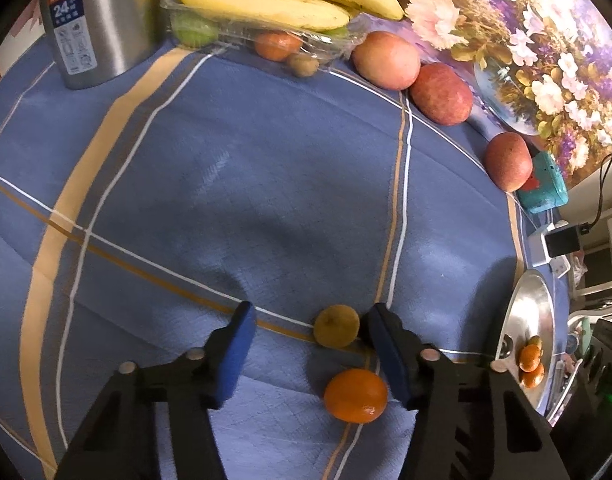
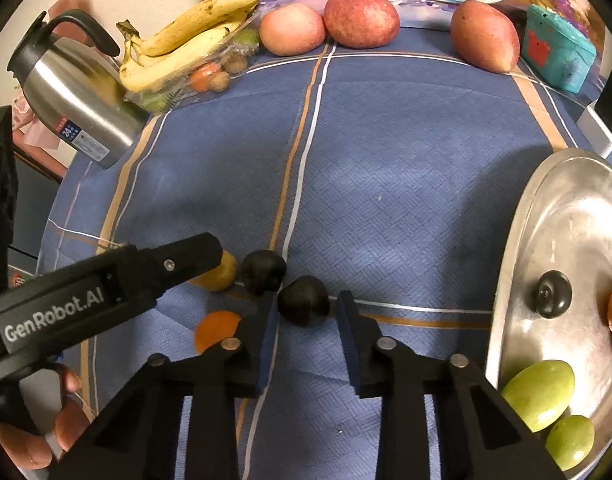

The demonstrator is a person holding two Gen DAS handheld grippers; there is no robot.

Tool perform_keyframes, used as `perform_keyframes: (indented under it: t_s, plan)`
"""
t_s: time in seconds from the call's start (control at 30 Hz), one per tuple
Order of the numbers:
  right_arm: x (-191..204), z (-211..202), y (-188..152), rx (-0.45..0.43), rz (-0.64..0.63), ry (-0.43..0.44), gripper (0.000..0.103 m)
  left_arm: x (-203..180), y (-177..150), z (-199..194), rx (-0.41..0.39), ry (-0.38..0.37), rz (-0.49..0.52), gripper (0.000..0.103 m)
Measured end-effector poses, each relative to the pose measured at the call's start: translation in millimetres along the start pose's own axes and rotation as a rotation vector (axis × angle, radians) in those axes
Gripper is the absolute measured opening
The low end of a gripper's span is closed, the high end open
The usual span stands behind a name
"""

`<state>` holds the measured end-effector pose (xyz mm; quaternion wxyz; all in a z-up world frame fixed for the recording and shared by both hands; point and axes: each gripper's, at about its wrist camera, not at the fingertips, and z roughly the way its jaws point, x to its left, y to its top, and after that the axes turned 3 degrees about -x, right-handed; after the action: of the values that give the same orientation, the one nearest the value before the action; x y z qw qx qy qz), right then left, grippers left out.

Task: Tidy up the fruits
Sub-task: 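Grasp a dark round fruit with the right tool while the left tool grasps the tan fruit, then carry the dark fruit and tan fruit over the steel bowl and open both tools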

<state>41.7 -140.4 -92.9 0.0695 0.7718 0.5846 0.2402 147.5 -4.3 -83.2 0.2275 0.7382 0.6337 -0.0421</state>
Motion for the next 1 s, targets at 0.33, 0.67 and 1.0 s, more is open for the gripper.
perform_keyframes:
  t_s: [0.33,0.67,1.0]
  plan:
    - [1.5,-0.7,-1.7,0.0,-0.004,0.006,0.027,-0.2,1.2,8.1,0.037,-0.059,-0.025,0.031]
    - [2.0,-0.5,-1.4,0.0,-0.003,0.008,0.027,-3.3,0.0,8.8,0.046,-0.071,-0.023,0.025]
    - [-0.5,-2.7,0.9,0.0,0.002,0.01,0.026,4.3,3.6,4.3,0.025,-0.047,-0.038,0.025]
